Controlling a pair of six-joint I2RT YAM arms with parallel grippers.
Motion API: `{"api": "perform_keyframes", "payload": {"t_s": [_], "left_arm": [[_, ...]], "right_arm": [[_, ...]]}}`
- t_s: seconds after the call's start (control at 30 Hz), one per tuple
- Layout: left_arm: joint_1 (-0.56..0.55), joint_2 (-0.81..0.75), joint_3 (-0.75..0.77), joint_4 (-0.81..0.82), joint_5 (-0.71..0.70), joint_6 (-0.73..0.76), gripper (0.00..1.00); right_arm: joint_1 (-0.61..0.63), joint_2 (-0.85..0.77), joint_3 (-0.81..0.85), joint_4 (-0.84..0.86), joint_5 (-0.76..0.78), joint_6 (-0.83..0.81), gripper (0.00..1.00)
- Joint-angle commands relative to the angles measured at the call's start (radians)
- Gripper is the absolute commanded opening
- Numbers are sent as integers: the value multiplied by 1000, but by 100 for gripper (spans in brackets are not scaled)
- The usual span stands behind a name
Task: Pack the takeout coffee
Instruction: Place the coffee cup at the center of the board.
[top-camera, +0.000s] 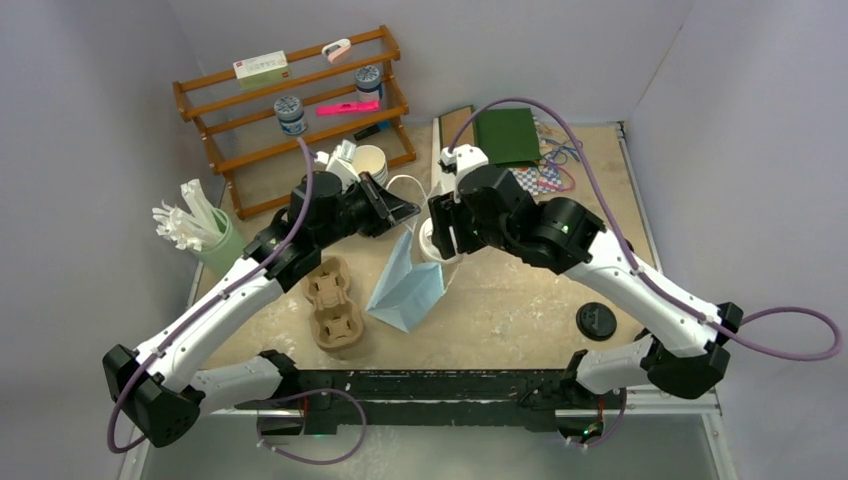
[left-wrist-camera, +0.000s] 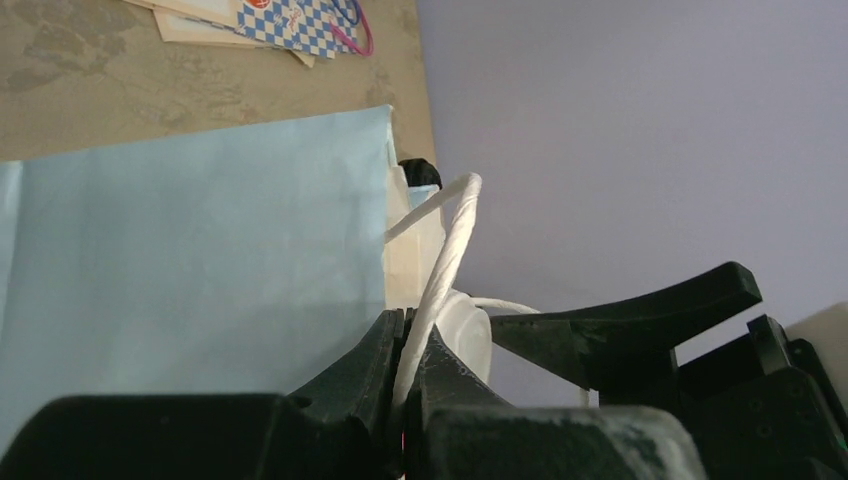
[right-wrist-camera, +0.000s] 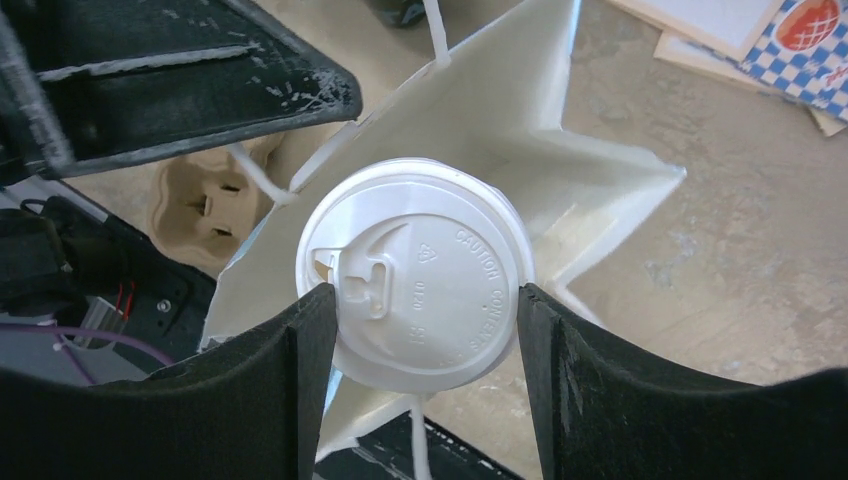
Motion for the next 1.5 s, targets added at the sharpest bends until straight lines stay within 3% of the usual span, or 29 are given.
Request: {"api": "perform_keyframes", "payload": {"t_s": [0.0, 0.23, 0.57, 0.8, 1.0, 1.3, 1.47], "left_arm": [[2, -55, -5, -91, 4, 74, 0], [1, -89, -9, -205, -12, 145, 0], [13, -36, 17, -218, -22, 158, 0], [33, -11, 57, -255, -51, 176, 0], [41, -11, 84, -291, -73, 181, 0], [44, -42, 88, -313, -109, 181, 0], [45, -51, 89, -321, -109, 182, 0]], "right_arm": [[-21, 33, 15, -14, -66, 39, 65], [-54, 82, 84, -22, -98, 41, 65], [-86, 80, 387, -159, -69, 17, 65], [-87, 18, 502, -232, 168, 0, 61], [-89, -100, 276, -261, 327, 49, 61], [-88, -265, -448, 44, 140, 264, 60], [-89, -274, -646, 195, 128, 294, 60]]}}
